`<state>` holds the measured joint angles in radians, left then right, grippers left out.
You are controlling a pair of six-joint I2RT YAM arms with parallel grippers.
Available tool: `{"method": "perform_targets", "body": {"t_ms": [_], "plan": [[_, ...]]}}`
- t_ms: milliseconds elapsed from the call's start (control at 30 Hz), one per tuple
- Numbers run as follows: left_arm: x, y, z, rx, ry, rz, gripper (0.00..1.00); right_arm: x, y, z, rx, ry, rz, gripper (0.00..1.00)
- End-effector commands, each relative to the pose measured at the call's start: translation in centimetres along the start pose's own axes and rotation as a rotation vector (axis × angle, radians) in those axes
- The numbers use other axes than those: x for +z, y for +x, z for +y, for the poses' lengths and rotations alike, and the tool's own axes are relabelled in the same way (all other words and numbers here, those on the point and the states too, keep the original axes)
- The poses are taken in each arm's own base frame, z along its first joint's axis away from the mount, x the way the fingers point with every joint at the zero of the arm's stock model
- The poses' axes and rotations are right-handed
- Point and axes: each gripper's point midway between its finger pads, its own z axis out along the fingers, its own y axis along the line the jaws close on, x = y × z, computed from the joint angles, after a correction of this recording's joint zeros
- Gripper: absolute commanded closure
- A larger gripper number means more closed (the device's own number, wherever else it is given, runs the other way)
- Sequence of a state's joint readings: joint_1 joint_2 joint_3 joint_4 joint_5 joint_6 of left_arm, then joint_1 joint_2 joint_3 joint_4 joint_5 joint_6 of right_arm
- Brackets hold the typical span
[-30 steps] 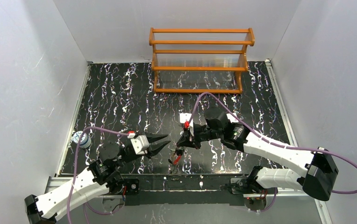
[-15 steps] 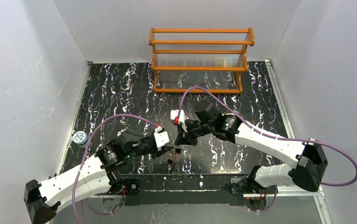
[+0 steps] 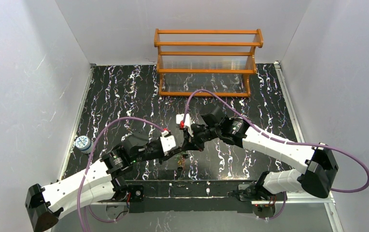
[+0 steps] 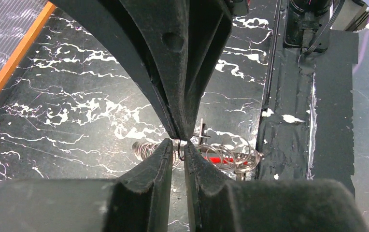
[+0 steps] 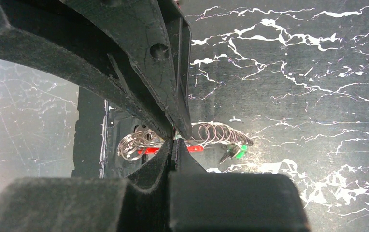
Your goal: Put the keys on the keyring
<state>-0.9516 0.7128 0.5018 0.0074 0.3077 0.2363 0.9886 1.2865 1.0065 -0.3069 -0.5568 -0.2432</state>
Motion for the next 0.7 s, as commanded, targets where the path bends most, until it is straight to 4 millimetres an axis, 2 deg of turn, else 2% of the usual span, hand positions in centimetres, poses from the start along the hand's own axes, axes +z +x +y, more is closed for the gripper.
{"method": "perform_targets", "body": {"t_ms": [0,167,367,400,433,467,667], "plan": [[0.5,-1.1,-0.1,-0.009,0.006,-0.062,0.86,-0.7,-3.2,0.2,-0.055,-0.012,-0.077,0.99],[0.8,0.3,-0.1,-0.023,0.012,0.000,0.99,-0.8,-3.4,0.1,-0.058,-0.002,-0.081,0.99],[0.8,0.9,0.0,-0.022,0.012,0.045,1.00,-1.1,-3.7,-0.5,-0.066,0.045,-0.098,0.99],[0.7,0.9,0.0,-0.021,0.008,0.043,1.00,-1.2,-3.6,-0.5,-0.067,0.051,-0.102,0.92],[0.6,0.8,0.1,-0.021,0.001,0.040,1.00,-1.2,-3.6,-0.6,-0.072,0.059,-0.109,0.77],[0.5,0.7,0.2,-0.022,-0.006,0.033,1.00,-1.3,-3.6,-0.8,-0.075,0.075,-0.117,0.71],[-0.2,-1.2,1.0,-0.042,-0.081,-0.099,1.00,-2.5,-3.8,-1.8,-0.082,0.186,-0.213,0.60]]}}
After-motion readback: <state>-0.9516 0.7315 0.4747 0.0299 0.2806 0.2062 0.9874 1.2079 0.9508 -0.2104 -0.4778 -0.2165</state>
